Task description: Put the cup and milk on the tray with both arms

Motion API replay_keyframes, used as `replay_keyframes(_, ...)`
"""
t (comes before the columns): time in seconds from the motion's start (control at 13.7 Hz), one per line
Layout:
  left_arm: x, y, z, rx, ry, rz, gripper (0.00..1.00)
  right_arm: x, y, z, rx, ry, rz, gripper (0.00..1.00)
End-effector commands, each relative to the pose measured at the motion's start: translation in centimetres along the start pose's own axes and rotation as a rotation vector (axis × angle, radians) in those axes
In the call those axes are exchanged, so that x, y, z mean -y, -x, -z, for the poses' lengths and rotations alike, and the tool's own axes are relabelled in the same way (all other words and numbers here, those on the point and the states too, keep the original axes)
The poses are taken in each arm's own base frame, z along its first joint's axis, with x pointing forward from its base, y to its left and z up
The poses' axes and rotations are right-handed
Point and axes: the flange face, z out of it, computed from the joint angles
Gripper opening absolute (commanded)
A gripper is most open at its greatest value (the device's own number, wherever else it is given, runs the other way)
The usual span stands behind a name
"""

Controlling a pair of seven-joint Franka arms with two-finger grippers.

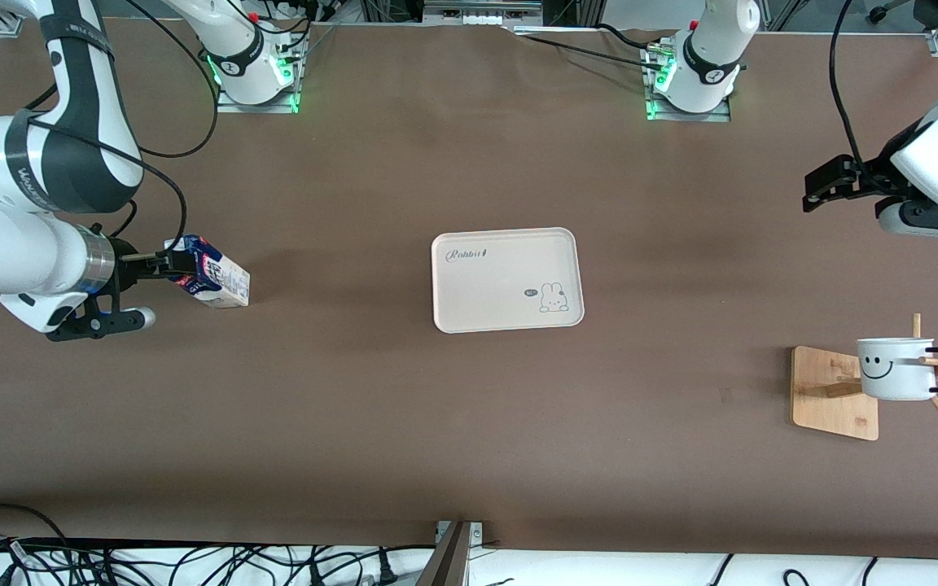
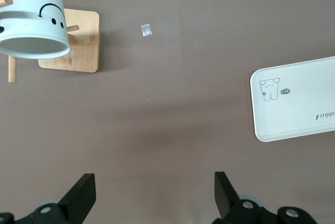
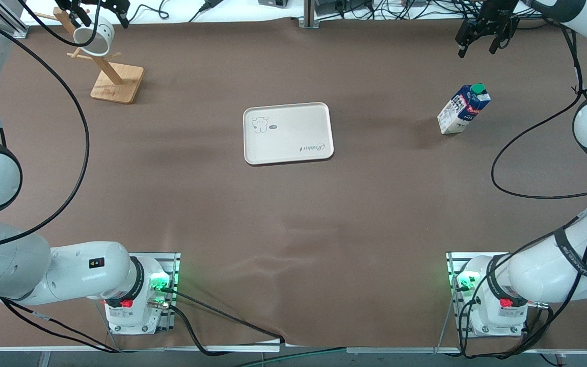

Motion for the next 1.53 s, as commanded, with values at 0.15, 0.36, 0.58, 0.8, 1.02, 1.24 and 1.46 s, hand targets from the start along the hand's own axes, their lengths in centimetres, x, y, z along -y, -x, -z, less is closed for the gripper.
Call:
replay_keyframes(0.15,1.1,0.1,0.6,-0.013,-0.014,0.011,1.00,-1.4,-0.3,-1.3,0.009,-0.006,-0.032,1.00)
replay_keyframes(0.36,1.0,0.8,0.5,-0.013,-0.020,0.014,1.00,-1.6,-0.3,-2.4,0.024,-0.008,-0.035,1.00)
replay_keyframes(0.58,1.8,1.7,-0.2,-0.049,-0.018,0.032,1.00,-1.6,-0.5,-3.4,0.035,-0.009,-0.033,1.00)
replay_keyframes(0.8,2.1,2.7,-0.6,-0.065,-0.014,0.030,1.00,-1.8,-0.1,-4.8,0.074,-0.011,-0.028,1.00)
replay_keyframes(1.02,2.2,2.8,-0.7,-0.055,-0.015,0.024,1.00,-2.8,1.0,-5.8,0.103,-0.016,-0.044,1.00)
replay_keyframes(1.24,1.8,2.7,-0.3,-0.066,-0.018,0.012,1.00,-5.0,1.4,-5.9,0.114,-0.018,-0.027,1.00)
replay_keyframes(1.46,0.8,2.7,-0.1,-0.067,-0.019,-0.005,1.00,-5.1,1.5,-5.7,0.112,-0.021,-0.031,1.00)
